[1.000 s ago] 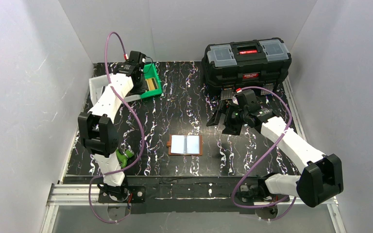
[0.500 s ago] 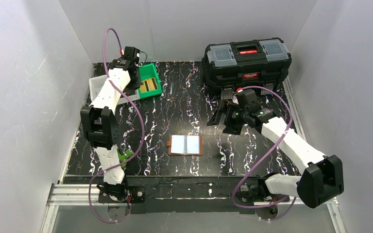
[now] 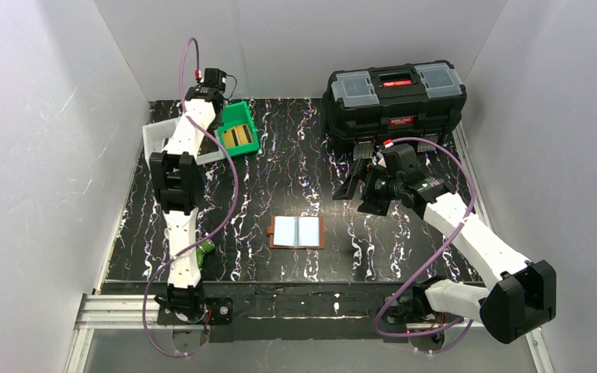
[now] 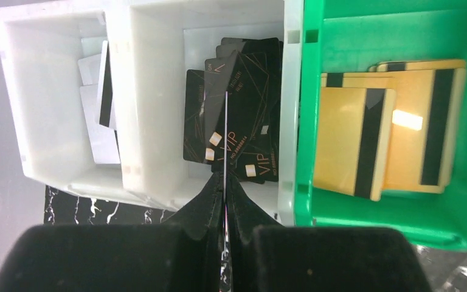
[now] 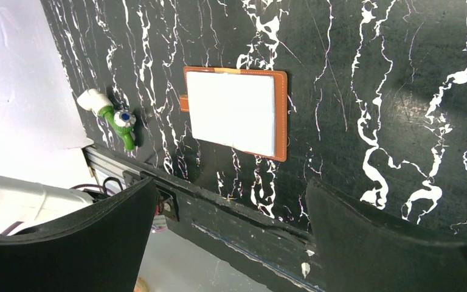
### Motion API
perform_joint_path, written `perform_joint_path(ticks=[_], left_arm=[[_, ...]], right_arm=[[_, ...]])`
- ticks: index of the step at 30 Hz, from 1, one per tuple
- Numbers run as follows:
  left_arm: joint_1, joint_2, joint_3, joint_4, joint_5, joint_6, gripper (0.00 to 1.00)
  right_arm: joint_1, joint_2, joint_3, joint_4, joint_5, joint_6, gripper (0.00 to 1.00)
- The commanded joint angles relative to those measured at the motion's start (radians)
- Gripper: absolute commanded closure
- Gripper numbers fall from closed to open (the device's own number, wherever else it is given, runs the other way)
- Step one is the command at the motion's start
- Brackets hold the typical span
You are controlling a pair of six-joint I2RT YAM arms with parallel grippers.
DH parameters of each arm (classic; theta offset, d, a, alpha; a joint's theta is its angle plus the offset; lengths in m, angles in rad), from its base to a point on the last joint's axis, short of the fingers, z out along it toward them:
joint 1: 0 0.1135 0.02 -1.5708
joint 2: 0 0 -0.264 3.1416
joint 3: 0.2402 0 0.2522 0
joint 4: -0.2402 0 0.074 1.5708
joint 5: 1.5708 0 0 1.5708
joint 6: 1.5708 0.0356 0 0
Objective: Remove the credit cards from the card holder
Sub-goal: Place the credit card in the storage box, then close the card holder at the center of the board.
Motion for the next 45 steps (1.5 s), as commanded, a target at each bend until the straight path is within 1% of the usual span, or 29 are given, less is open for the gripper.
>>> perform_joint_path(ticks=[1, 5, 6, 9, 12, 16, 18, 21, 25, 29, 32, 39, 45], left_arm=[[0.024, 0.040, 0.075, -0.033, -0.071, 0.038, 1.00], [0.043, 0.069, 0.099, -0.042, -0.069, 0.037, 0.99], [0.048, 0.071, 0.100, -0.041, -0.068, 0.035, 0.95], [0.059, 0.072, 0.101, -0.043, -0.044, 0.033, 0.79], [0.062, 0.062, 0.100, -0.043, -0.007, 0.030, 0.66], [0.062, 0.037, 0.099, -0.046, 0.055, 0.013, 0.52], [0.062, 0.019, 0.100, -0.049, 0.086, 0.002, 0.47], [0.061, -0.015, 0.098, -0.050, 0.134, -0.013, 0.45], [0.062, -0.066, 0.090, -0.062, 0.203, -0.036, 0.44], [0.061, -0.149, 0.024, -0.061, 0.289, -0.085, 0.44], [0.052, -0.241, -0.088, -0.037, 0.347, -0.132, 0.43], [0.008, -0.486, -0.418, 0.041, 0.477, -0.196, 0.41], [-0.072, -0.678, -0.667, 0.082, 0.551, -0.213, 0.38]], right_arm=[[-0.004, -0.035, -0.012, 0.004, 0.003, 0.009, 0.01], [-0.004, -0.035, -0.018, 0.001, -0.003, 0.009, 0.02], [-0.004, -0.035, -0.019, -0.001, -0.003, 0.008, 0.02], [-0.003, -0.035, -0.020, -0.001, -0.003, 0.007, 0.02], [-0.003, -0.030, -0.021, 0.003, -0.004, 0.009, 0.02], [-0.004, -0.018, -0.010, 0.001, -0.010, 0.010, 0.02], [-0.004, -0.013, -0.008, -0.001, -0.010, 0.009, 0.02], [-0.004, -0.011, -0.008, -0.004, -0.003, 0.004, 0.02], [-0.003, -0.004, -0.008, -0.003, 0.001, -0.001, 0.02], [-0.004, 0.005, -0.007, 0.002, 0.018, -0.011, 0.02], [-0.003, 0.022, 0.005, -0.006, 0.038, -0.023, 0.02], [-0.003, 0.050, 0.007, 0.009, 0.048, -0.033, 0.02], [-0.005, 0.083, 0.010, 0.014, 0.071, -0.049, 0.02]])
